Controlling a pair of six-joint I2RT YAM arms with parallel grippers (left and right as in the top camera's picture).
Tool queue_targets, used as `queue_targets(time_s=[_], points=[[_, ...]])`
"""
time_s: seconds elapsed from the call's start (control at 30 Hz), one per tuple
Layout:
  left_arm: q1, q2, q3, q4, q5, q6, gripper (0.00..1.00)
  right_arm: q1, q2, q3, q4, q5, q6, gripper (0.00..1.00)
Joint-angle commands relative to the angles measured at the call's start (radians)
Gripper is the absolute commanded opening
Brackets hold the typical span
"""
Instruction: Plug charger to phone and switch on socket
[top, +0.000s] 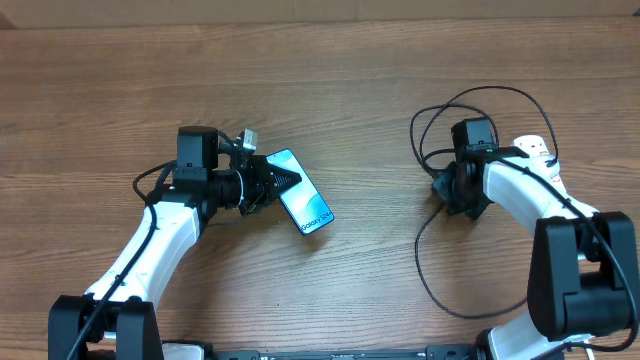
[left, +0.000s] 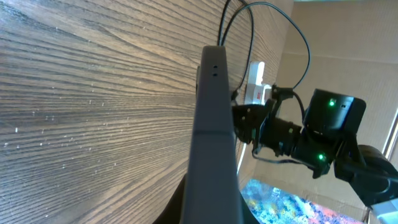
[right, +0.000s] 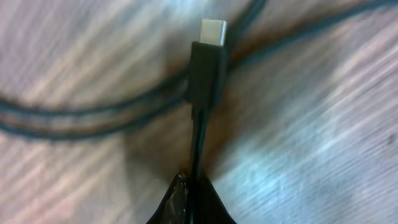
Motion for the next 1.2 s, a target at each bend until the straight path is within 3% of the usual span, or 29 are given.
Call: queue_targets(time_s=[0.0,0.17,0.27,0.33,0.4,0.7,0.87,1.0,1.17], points=[[0.005,-0.002,0.01,0.008,0.037,0.018,0.04,0.047,-0.061,-0.004,-0.008,-0.079,-0.098,0.04],[0.005,-0.002,0.01,0.008,0.035,0.018,0.04,0.113,-0.06,-0.016,-0.037,-0.101,-0.187,0.04],[0.005,-0.002,0.01,0.008,0.034,0.018,0.04,0.143,-0.058,-0.032,-0.029,-0.086,-0.198,0.38],[0.005,-0.002,0.01,0.008,0.035,0.018,0.04,0.15,-0.058,-0.032,-0.017,-0.065,-0.198,0.45],[0.005,-0.002,0.01,0.008,0.035,0.018,0.04,0.15,-0.058,-0.032,0.011,-0.048,-0.198,0.57],[0.005,-0.002,0.01,0.005,0.035,0.018,0.04,0.137,-0.05,-0.032,0.151,-0.039,-0.205,0.61],[0.005,-0.002,0.01,0.004,0.038,0.018,0.04,0.152,-0.038,-0.032,0.137,-0.177,-0.288,0.77],[0.005,-0.002,0.01,0.005,0.035,0.018,0.04,0.145,-0.038,-0.031,0.026,-0.399,-0.285,1.0],[0.005,-0.002,0.01,0.005,0.034,0.018,0.04,0.092,-0.038,-0.032,0.005,-0.585,-0.238,1.0]])
